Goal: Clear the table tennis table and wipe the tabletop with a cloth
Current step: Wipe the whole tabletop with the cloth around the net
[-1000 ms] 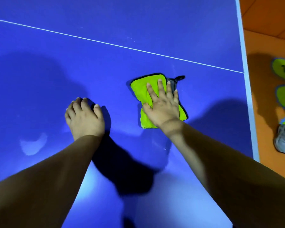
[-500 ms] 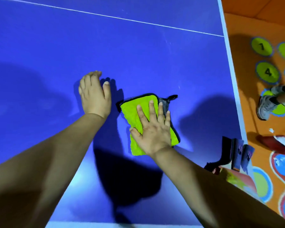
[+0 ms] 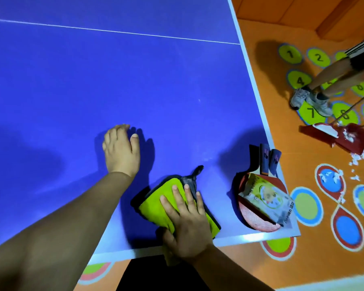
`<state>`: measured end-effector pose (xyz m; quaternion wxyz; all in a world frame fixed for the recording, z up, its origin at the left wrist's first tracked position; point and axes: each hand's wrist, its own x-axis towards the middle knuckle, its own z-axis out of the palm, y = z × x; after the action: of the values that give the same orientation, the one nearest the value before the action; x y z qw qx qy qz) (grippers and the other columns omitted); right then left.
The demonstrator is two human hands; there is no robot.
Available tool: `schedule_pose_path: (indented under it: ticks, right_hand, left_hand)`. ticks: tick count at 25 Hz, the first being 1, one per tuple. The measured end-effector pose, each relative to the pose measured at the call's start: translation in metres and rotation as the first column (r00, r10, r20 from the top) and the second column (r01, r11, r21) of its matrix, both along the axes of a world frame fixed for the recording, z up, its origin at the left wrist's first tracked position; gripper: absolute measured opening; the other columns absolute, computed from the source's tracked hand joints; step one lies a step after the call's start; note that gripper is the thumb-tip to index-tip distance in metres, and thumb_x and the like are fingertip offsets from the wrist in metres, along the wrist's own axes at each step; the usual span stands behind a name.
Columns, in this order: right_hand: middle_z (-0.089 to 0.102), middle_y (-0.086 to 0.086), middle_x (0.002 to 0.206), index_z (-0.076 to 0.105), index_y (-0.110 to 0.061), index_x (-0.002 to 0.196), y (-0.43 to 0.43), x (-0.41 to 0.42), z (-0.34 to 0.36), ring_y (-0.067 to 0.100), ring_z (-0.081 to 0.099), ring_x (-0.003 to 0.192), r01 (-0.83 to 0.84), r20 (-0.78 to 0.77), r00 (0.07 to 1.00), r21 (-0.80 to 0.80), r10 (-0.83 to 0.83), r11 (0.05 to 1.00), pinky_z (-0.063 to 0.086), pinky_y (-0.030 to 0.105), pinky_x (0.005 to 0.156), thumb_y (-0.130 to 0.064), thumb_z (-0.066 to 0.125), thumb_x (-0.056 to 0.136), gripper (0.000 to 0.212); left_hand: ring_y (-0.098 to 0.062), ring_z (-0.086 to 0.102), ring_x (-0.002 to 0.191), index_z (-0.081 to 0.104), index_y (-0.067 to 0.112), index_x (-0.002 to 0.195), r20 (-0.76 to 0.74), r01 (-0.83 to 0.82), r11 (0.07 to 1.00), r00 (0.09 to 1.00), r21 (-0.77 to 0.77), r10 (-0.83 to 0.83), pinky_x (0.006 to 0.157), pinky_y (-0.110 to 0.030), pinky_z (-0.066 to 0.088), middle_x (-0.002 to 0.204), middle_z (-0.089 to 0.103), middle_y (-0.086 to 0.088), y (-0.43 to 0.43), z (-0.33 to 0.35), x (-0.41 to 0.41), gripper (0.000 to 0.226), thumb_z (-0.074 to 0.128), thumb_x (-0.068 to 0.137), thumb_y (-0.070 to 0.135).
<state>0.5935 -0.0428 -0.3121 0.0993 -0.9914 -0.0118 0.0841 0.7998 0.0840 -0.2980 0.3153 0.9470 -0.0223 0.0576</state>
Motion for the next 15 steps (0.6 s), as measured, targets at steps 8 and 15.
schedule_pose_path:
  ticks: [8, 15]
  right_hand:
    - [0.023, 0.006, 0.158, 0.032, -0.03, 0.149, -0.053, 0.075, -0.003, 0.034, 0.017, 0.145, 0.215, 0.012, 0.977, -0.062, -0.215, 0.975, 0.015, 0.055, 0.112, -0.055, 0.049, 0.071, 0.083]
    - [-0.002, 0.001, 0.162, 0.009, -0.035, 0.153, -0.091, 0.238, -0.007, 0.029, -0.008, 0.148, 0.161, -0.011, 0.986, -0.108, -0.164, 0.981, -0.009, 0.05, 0.116, -0.059, 0.022, 0.078, 0.079]
  left_hand:
    - [-0.03, 0.033, 0.131, 0.048, 0.004, 0.13, -0.126, 0.022, 1.0, 0.992, -0.005, -0.022, 0.108, -0.043, 0.022, 0.136, 0.047, -0.013, -0.038, -0.01, 0.029, 0.038, 0.044, 0.095, 0.02]
    - [-0.023, 0.021, 0.14, 0.038, 0.009, 0.14, -0.138, -0.058, 0.997, 0.989, -0.046, 0.051, 0.113, -0.034, 0.013, 0.149, 0.034, -0.006, -0.077, -0.017, 0.116, 0.045, 0.04, 0.097, 0.022]
